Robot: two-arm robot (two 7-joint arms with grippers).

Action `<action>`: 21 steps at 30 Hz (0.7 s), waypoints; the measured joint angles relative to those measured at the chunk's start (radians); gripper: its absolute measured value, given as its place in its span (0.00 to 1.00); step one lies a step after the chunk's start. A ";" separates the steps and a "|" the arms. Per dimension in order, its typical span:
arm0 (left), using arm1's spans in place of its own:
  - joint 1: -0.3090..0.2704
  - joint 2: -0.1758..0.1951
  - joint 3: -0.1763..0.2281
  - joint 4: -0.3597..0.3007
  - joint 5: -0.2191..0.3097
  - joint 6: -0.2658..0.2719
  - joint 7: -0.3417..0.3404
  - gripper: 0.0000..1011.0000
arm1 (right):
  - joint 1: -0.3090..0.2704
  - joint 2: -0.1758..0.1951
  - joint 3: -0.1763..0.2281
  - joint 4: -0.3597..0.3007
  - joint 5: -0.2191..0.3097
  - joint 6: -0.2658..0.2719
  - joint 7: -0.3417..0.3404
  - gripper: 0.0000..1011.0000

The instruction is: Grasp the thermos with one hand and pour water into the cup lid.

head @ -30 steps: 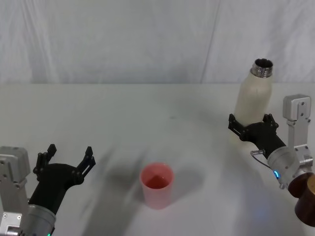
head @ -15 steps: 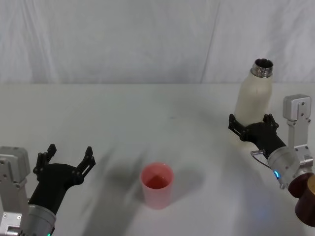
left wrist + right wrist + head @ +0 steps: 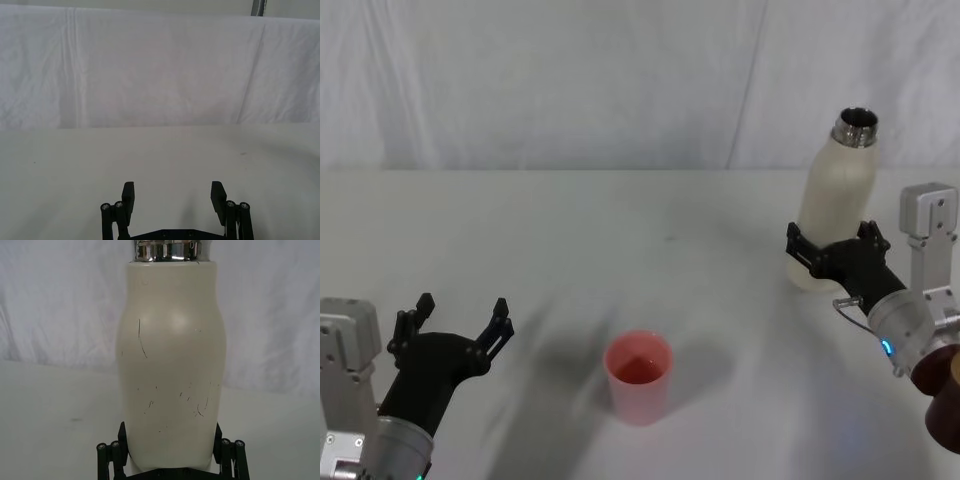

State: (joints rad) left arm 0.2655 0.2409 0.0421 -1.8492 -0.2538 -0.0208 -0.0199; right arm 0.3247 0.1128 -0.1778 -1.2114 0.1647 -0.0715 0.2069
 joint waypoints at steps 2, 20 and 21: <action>0.000 0.000 0.000 0.000 0.000 0.000 0.000 0.99 | -0.001 0.004 -0.001 -0.010 -0.003 0.001 0.001 0.95; 0.000 0.000 0.000 0.000 0.000 0.000 0.000 0.99 | -0.050 0.078 -0.019 -0.151 -0.034 0.024 0.042 0.95; 0.000 0.000 0.000 0.000 0.000 0.000 0.000 0.99 | -0.054 0.082 -0.020 -0.159 -0.034 0.025 0.045 0.95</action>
State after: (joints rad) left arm 0.2655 0.2410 0.0422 -1.8492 -0.2538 -0.0208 -0.0199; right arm 0.2708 0.1949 -0.1978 -1.3700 0.1306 -0.0467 0.2522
